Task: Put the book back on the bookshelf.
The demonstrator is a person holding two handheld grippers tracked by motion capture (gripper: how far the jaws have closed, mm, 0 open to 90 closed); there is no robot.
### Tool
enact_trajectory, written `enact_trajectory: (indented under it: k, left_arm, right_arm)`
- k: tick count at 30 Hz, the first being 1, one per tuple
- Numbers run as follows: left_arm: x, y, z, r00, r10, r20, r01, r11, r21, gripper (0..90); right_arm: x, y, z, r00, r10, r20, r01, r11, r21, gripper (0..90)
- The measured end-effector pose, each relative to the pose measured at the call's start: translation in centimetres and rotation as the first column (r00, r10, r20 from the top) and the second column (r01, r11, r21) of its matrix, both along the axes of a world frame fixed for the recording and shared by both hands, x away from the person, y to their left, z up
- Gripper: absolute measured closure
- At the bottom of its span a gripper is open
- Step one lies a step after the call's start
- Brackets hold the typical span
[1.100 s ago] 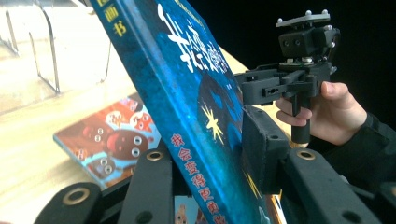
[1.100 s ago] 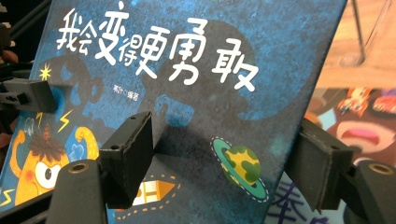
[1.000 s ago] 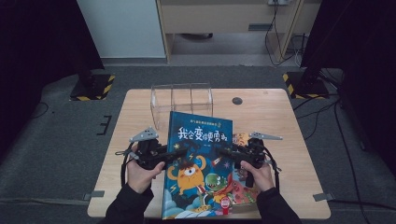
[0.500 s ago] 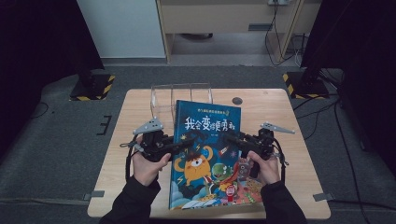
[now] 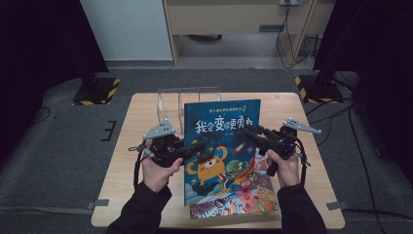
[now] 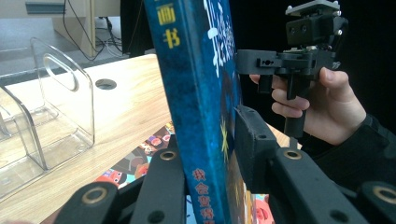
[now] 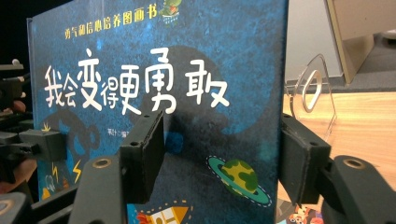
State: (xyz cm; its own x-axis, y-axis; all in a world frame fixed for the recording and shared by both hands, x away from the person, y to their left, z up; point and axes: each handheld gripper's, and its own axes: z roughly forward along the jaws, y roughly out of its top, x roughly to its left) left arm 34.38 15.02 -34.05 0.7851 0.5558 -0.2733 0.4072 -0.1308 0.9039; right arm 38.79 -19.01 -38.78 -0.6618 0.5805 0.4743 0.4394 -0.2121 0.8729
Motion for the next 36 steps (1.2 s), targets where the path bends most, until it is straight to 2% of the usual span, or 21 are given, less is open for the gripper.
enact_trajectory:
  k: [4,8,18,23,28,31,36]
  left_arm:
    - [-0.4,0.1,0.0,0.9996,-0.013,0.024,0.012,0.9999,0.011,72.6]
    - [-0.7,0.2,0.0,0.9987,-0.029,0.043,0.028,0.9995,0.017,73.7]
    - [-1.3,0.0,0.1,0.9952,-0.038,0.090,0.034,0.9986,0.039,74.0]
    - [-1.2,0.2,-0.1,0.9966,-0.025,0.078,0.022,0.9990,0.039,73.7]
    - [-1.0,0.4,-0.2,0.9968,-0.026,0.075,0.024,0.9991,0.035,73.5]
    - [-1.0,0.4,-0.2,0.9968,-0.028,0.075,0.025,0.9990,0.036,73.5]
    - [-0.8,0.3,-0.2,0.9966,-0.029,0.077,0.027,0.9992,0.029,73.6]
  right_arm:
    - [-0.2,0.1,-0.2,0.9996,0.009,0.026,-0.009,1.000,0.003,38.1]
    - [0.0,0.6,-0.7,0.9990,0.017,0.041,-0.017,1.000,-0.004,33.5]
    - [0.4,1.3,-1.4,0.9985,0.046,0.031,-0.046,0.999,0.001,27.7]
    - [0.8,1.7,-2.1,0.9973,0.072,0.017,-0.072,0.997,-0.015,21.2]
    - [1.2,2.1,-2.7,0.9927,0.121,-0.005,-0.121,0.993,-0.002,17.8]
    - [1.3,2.4,-2.8,0.9880,0.152,-0.029,-0.151,0.988,0.033,18.2]
    - [1.3,2.1,-2.6,0.9888,0.146,-0.031,-0.145,0.989,0.029,21.6]
